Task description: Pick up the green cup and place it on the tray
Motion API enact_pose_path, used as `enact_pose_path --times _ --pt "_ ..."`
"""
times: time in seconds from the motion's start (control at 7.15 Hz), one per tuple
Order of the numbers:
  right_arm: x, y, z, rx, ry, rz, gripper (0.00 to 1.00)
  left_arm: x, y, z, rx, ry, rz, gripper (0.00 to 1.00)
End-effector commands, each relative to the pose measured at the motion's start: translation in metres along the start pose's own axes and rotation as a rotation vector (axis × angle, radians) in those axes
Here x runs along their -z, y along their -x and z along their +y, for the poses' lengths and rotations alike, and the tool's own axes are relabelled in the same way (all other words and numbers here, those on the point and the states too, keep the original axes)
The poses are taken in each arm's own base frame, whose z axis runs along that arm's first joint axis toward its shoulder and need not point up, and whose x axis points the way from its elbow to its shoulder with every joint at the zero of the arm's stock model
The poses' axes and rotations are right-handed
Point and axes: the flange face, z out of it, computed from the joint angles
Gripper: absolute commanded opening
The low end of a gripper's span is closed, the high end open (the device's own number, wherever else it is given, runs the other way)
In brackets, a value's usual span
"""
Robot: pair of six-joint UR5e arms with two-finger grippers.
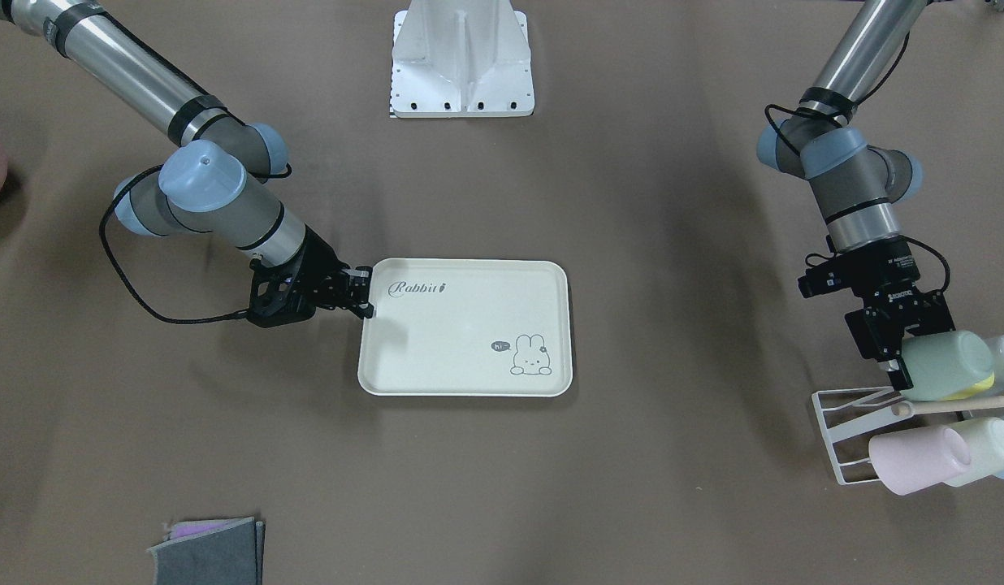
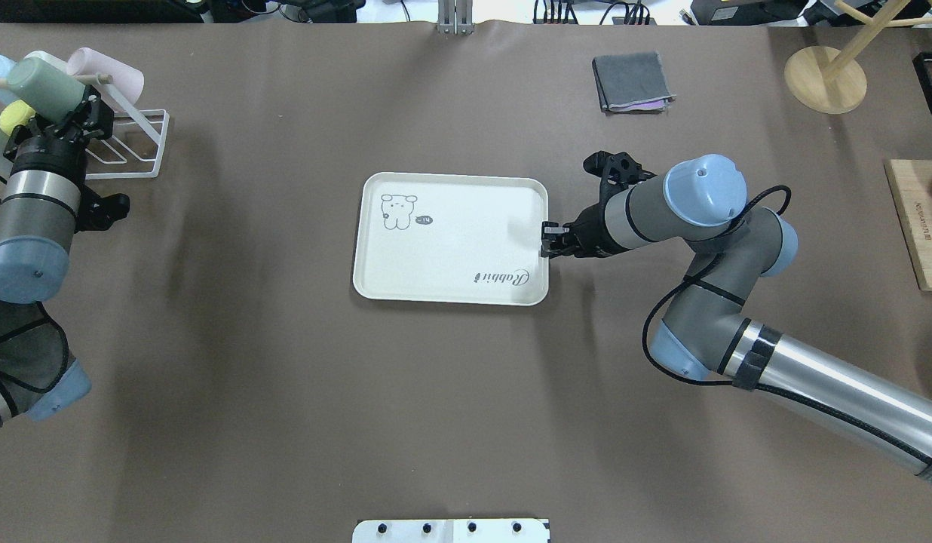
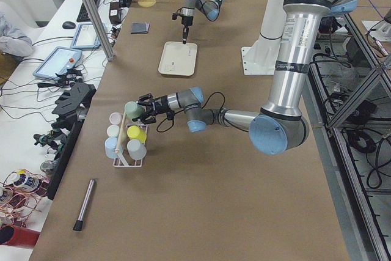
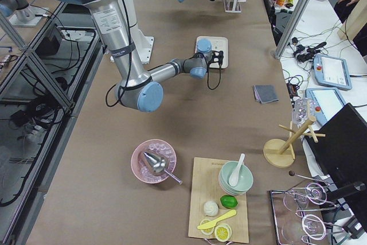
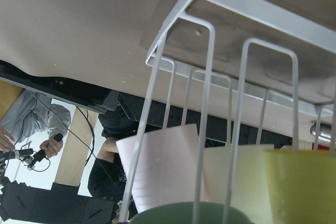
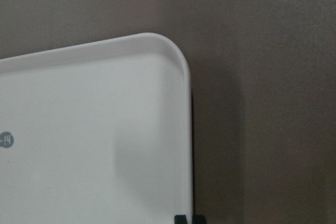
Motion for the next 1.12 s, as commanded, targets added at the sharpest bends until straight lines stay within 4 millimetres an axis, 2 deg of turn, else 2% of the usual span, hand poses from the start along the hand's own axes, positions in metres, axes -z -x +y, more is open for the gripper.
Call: enact_pose_path --times 0.0,0.14,0.28,0.42,0.56,0.7,0.84,0.98 --pt "0.001 -0.004 0.0 0.003 0.0 0.0 0.0 0.008 0.007 0.017 -0.021 0.014 -0.02 0.76" --pt "0.001 -0.004 0.0 0.001 0.001 0.0 0.0 0.012 0.005 0.022 -0.018 0.017 -0.023 0.76" --pt "0.002 -0.004 -0.001 0.002 0.0 0.0 0.0 0.017 0.011 0.028 -0.005 0.021 -0.035 0.76" --pt "0.003 -0.005 -0.003 -0.002 0.006 0.001 0.16 0.017 0.019 0.031 0.025 0.021 -0.046 0.76" --pt "0.005 -0.003 -0.004 -0.013 0.016 -0.005 0.99 0.018 0.038 0.037 0.078 0.023 -0.072 0.76" --pt "0.017 0.001 -0.01 -0.017 0.021 -0.014 1.0 0.026 0.054 0.048 0.129 0.024 -0.102 0.76" --pt "0.038 0.001 -0.026 -0.041 0.047 -0.011 1.0 0.03 0.062 0.055 0.211 0.015 -0.122 0.75" --pt "0.059 0.003 -0.038 -0.06 0.063 -0.011 1.0 0.032 0.069 0.052 0.294 -0.039 -0.142 0.75"
